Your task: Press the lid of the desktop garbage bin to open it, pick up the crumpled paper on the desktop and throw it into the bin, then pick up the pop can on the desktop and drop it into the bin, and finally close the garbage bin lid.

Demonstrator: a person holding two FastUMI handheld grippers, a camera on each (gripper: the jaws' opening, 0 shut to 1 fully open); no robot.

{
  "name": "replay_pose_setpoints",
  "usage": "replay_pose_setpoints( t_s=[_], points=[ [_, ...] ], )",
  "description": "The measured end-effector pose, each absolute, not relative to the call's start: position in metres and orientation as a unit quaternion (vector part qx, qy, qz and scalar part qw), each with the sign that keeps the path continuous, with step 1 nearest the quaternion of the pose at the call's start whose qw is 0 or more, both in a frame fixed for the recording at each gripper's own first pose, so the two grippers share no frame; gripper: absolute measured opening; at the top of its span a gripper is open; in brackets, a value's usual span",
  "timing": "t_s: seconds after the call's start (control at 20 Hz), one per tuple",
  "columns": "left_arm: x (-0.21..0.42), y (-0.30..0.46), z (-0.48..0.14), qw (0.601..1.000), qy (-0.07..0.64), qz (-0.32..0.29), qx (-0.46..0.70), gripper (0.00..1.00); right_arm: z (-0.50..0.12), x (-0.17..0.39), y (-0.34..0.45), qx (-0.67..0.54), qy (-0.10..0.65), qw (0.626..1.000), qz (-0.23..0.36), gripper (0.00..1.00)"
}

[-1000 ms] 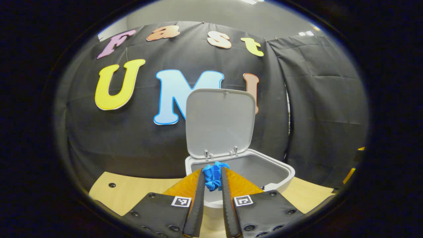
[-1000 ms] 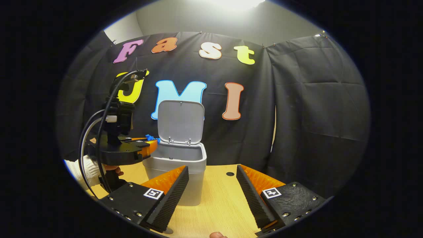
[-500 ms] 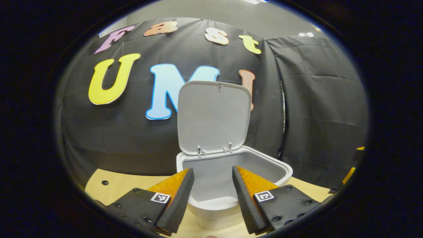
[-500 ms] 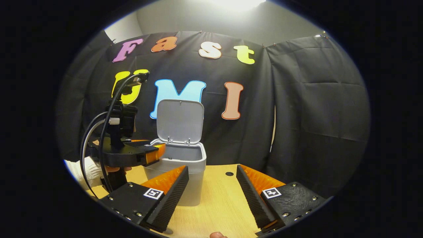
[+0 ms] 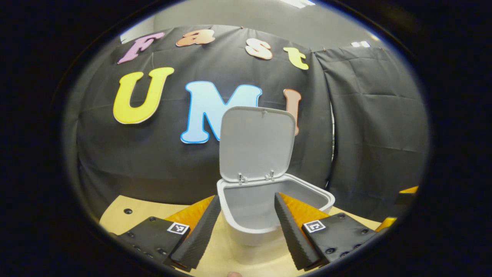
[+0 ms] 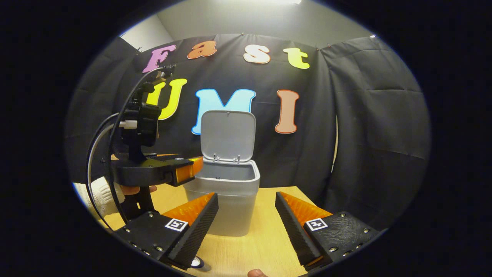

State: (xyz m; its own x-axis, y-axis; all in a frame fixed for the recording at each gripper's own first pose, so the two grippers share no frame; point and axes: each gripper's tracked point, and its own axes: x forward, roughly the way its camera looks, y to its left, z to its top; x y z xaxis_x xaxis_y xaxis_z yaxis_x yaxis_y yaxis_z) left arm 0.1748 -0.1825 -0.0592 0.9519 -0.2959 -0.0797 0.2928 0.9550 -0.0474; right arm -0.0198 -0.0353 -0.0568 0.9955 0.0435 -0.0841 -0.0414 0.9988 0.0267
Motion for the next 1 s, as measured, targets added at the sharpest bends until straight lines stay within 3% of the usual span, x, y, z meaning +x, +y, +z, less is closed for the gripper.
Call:
replay_pose_setpoints(
  t_s=[0.3,0.65,1.0],
  points=[
    [0.15,-0.142,-0.055,0.993,0.04,-0.107,-0.017,0.92,-0.098,-0.03,0.017,0.013,0.095,0.989,0.112,0.96],
    [0.12,-0.102,-0.045,0.997,0.03,-0.076,-0.011,0.92,-0.182,-0.053,0.068,-0.007,0.218,0.954,0.206,0.96],
    [0.111,-0.079,-0.059,0.997,0.043,-0.052,-0.026,0.92,-0.23,-0.076,0.084,-0.016,0.305,0.923,0.236,0.96]
  ],
)
